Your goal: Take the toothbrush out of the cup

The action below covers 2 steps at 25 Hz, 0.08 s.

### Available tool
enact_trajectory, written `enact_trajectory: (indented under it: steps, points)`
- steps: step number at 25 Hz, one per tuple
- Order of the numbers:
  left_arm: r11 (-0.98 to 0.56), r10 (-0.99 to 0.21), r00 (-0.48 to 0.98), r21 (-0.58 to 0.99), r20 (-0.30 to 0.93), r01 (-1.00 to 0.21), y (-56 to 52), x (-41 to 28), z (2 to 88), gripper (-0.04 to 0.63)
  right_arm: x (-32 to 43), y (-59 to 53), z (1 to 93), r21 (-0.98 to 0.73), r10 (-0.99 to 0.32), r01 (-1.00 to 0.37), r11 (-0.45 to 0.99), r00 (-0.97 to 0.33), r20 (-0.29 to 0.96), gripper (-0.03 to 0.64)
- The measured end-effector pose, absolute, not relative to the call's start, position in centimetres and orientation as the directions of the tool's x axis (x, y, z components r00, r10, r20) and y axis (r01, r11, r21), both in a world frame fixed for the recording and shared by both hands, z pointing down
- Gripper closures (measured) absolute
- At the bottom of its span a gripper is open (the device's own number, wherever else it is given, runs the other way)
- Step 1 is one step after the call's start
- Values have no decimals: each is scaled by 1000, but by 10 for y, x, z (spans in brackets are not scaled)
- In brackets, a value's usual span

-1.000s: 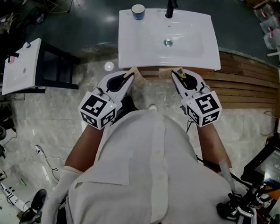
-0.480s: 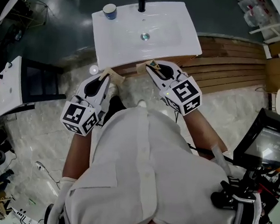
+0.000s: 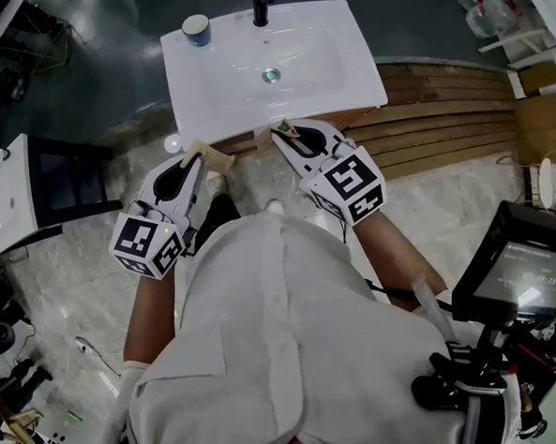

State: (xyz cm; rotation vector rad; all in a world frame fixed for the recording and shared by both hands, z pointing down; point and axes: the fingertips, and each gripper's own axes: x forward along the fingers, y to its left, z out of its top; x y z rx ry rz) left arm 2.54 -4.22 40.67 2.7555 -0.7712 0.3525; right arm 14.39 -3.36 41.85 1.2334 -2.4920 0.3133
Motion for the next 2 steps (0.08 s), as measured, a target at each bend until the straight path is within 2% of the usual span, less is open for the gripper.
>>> enact_trajectory:
  steps: [2]
  points:
    - [-825,-473,829,180,299,-535,-50,18,409,575,135,-44,421,-45,-721,-796,604,-569,395,588]
